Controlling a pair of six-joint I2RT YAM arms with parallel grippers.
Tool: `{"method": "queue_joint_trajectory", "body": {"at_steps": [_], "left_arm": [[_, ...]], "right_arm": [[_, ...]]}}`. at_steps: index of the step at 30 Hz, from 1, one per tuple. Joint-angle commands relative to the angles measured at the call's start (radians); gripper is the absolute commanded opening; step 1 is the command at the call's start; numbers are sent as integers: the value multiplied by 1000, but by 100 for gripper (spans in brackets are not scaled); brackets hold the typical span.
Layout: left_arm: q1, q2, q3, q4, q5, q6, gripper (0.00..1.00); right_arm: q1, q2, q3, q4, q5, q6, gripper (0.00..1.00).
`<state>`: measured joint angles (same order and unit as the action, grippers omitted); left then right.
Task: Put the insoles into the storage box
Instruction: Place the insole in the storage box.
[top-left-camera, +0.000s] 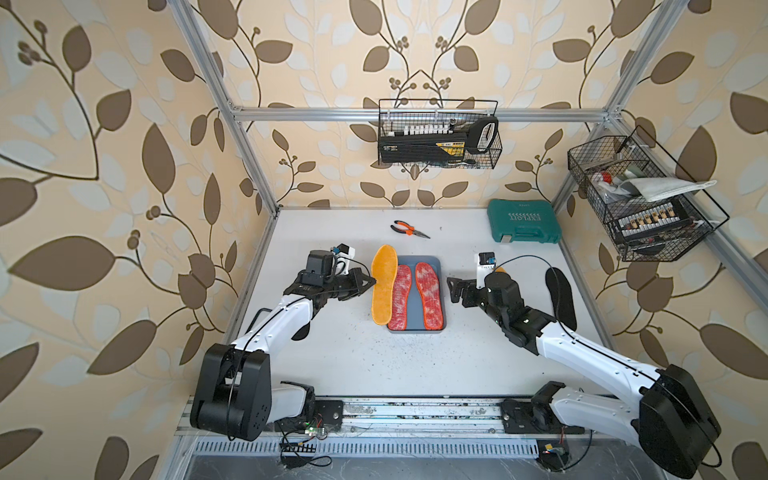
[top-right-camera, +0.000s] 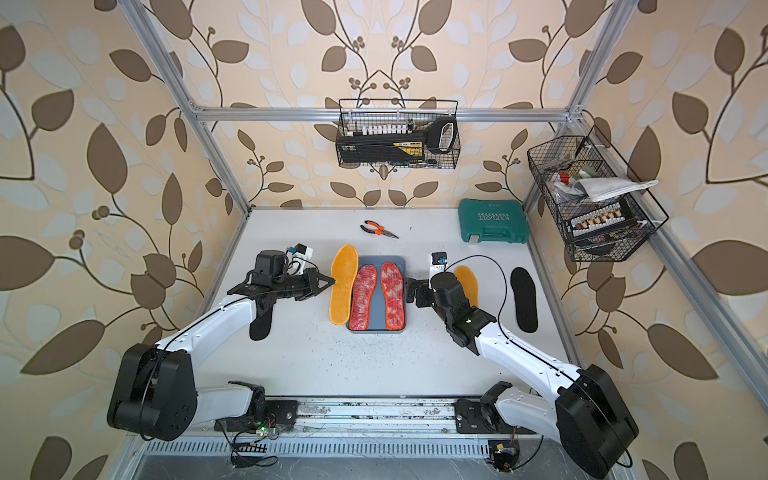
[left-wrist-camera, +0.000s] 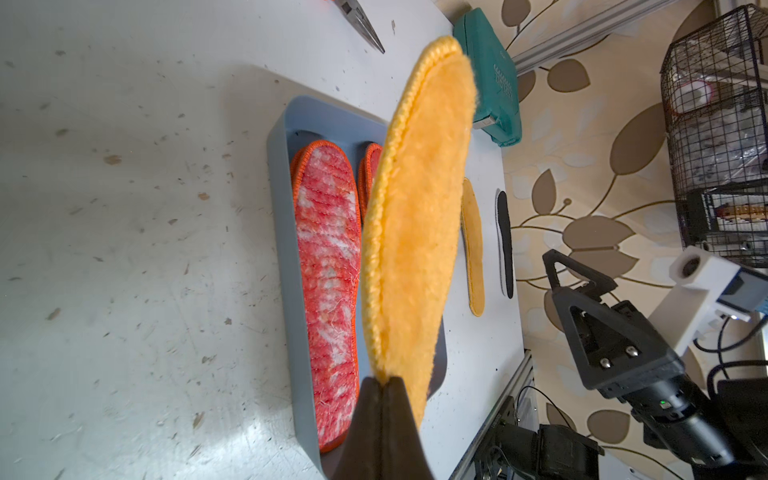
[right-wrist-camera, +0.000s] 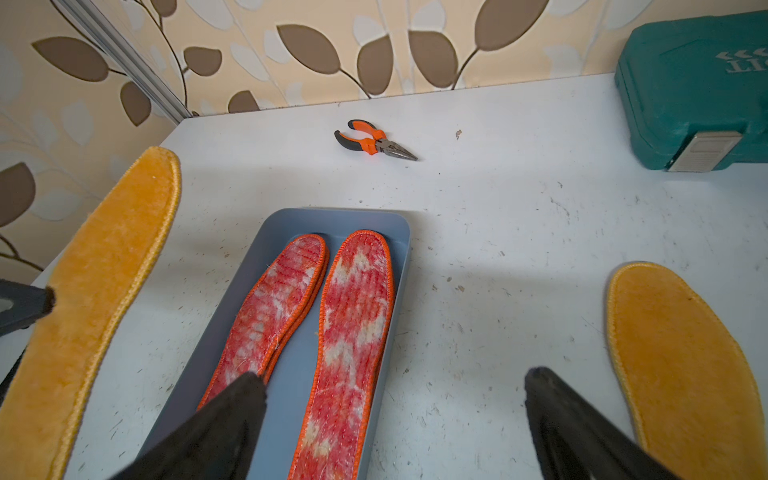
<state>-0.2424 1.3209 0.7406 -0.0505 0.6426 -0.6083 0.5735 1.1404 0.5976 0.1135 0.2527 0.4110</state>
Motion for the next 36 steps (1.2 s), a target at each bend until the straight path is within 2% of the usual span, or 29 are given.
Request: {"method": "queue_joint_trajectory", "body": {"at_steps": [1,14,36], "left_arm": [[-27,40,42,72,7,-33,0],[-78,198,77,129,-65,-69,0],[-113,364,109,187,-80,-105,0]], "right_arm": [[-5,17,-5,-14,-4,22,99],[-9,61,19,-26,-18,16,99],[-9,93,42,-41,-34,9,99]]}}
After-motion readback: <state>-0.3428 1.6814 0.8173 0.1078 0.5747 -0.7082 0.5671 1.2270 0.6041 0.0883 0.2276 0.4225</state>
